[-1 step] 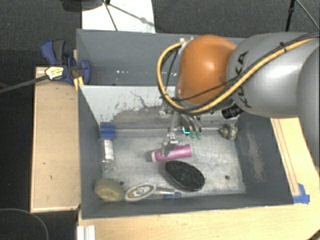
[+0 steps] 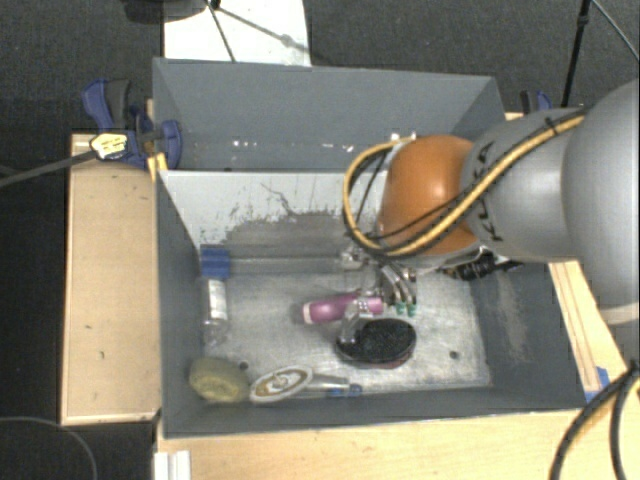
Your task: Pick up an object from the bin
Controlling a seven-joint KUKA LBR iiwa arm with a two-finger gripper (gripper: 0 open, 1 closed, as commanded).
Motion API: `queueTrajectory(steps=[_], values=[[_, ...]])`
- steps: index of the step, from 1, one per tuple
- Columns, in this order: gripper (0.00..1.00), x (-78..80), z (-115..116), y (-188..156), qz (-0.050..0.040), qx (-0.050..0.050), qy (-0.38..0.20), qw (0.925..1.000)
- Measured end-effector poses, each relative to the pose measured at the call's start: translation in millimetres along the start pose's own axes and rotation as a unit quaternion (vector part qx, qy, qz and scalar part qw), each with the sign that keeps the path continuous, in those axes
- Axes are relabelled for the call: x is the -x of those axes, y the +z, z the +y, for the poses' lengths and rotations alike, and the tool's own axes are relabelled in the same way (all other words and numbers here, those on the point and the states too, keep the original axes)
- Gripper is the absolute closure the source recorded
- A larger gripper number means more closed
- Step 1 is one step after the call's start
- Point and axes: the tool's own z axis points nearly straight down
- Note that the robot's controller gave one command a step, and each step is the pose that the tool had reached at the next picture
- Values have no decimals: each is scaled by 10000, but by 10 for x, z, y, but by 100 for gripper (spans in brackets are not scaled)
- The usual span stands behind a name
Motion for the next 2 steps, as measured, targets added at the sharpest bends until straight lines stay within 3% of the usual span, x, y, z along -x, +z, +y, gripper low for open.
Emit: queueTrajectory(steps=[1,2], values=[[100,-25,-33,54,31,-20,33,10000],[100,101,131,-1277,39,-28,-163,9999]])
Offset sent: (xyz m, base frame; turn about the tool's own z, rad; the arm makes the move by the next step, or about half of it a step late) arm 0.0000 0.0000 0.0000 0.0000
